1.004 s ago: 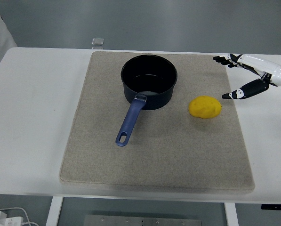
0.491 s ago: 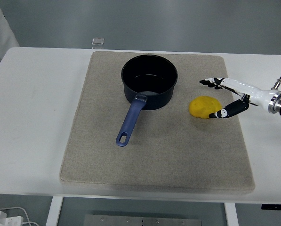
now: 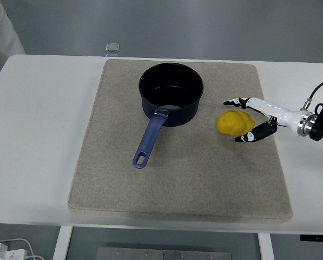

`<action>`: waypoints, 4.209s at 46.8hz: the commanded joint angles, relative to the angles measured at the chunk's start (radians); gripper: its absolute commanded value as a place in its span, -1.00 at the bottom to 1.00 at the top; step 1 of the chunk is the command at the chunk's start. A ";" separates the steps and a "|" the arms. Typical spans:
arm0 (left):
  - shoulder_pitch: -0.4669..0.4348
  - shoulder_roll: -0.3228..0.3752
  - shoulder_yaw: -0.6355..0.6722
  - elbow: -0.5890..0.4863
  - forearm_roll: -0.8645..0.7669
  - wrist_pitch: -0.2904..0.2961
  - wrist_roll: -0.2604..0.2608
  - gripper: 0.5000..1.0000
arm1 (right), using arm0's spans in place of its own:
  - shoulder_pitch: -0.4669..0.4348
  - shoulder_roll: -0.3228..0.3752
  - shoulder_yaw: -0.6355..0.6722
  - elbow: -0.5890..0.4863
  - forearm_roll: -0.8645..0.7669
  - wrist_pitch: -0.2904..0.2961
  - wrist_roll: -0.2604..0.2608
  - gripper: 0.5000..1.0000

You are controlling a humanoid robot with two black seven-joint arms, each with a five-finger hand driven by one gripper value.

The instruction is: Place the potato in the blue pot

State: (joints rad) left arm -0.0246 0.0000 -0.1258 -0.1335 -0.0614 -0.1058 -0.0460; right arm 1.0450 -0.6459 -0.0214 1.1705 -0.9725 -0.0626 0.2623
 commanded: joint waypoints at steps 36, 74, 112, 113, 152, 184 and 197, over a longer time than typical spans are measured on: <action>0.000 0.000 0.000 0.000 0.000 0.000 0.000 1.00 | 0.030 0.035 -0.037 -0.049 -0.012 0.007 -0.003 -1.00; 0.000 0.000 0.000 0.000 0.000 -0.002 0.000 1.00 | 0.161 -0.043 -0.023 -0.028 0.021 0.050 -0.009 -1.00; 0.000 0.000 0.000 0.000 0.000 0.000 0.000 1.00 | 0.414 0.107 -0.042 -0.077 0.196 0.139 -0.040 -1.00; 0.000 0.000 0.000 0.000 0.000 0.000 0.000 1.00 | 0.418 0.127 -0.042 -0.086 0.198 0.139 -0.044 -1.00; 0.000 0.000 0.000 0.000 0.000 0.000 0.000 1.00 | 0.334 0.568 -0.112 -0.506 0.221 0.145 -0.060 -1.00; 0.000 0.000 0.000 0.000 0.000 0.000 0.000 1.00 | 0.290 0.615 -0.107 -0.548 0.225 0.132 -0.061 0.80; 0.000 0.000 0.000 0.000 0.000 0.000 0.000 1.00 | 0.291 0.618 -0.100 -0.548 0.225 0.130 -0.061 0.80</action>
State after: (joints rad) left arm -0.0246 0.0000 -0.1258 -0.1335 -0.0614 -0.1059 -0.0460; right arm 1.3352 -0.0281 -0.1217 0.6228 -0.7479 0.0679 0.2009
